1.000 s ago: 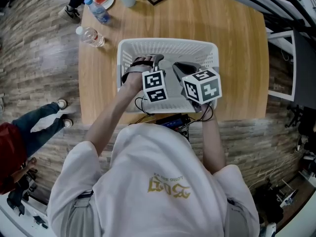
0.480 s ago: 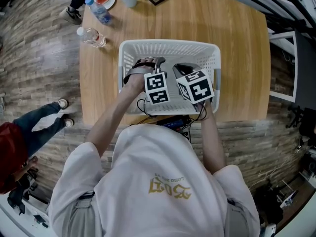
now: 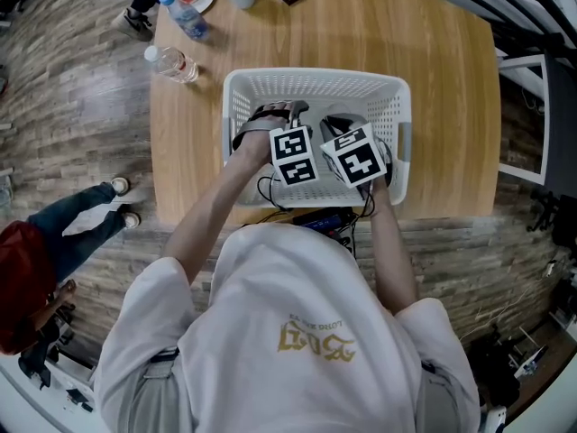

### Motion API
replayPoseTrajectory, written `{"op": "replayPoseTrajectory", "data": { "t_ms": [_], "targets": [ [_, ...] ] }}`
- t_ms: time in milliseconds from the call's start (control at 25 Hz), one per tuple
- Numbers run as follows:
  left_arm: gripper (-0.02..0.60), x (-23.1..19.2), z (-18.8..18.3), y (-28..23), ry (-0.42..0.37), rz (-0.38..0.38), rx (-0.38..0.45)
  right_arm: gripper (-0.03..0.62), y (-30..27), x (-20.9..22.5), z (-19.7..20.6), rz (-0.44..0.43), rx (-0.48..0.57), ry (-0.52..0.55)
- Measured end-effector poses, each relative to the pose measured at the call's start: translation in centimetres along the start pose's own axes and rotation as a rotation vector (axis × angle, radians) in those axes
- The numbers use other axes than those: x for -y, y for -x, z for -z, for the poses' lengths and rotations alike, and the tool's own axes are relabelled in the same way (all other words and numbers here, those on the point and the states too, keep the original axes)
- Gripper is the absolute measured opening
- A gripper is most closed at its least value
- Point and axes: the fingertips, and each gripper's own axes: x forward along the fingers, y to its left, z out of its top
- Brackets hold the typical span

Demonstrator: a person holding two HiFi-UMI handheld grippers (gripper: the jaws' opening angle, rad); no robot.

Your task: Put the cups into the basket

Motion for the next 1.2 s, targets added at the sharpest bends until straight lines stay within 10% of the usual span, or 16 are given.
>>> {"op": "replayPoseTrajectory", "data": {
  "t_ms": [1200],
  "targets": [
    [0.209, -0.6, -0.5, 1.3, 0.011, -0.022, 0.023, 0.057, 1.3, 0.1, -1.4, 0.01, 0.08, -0.022]
  ]
}}
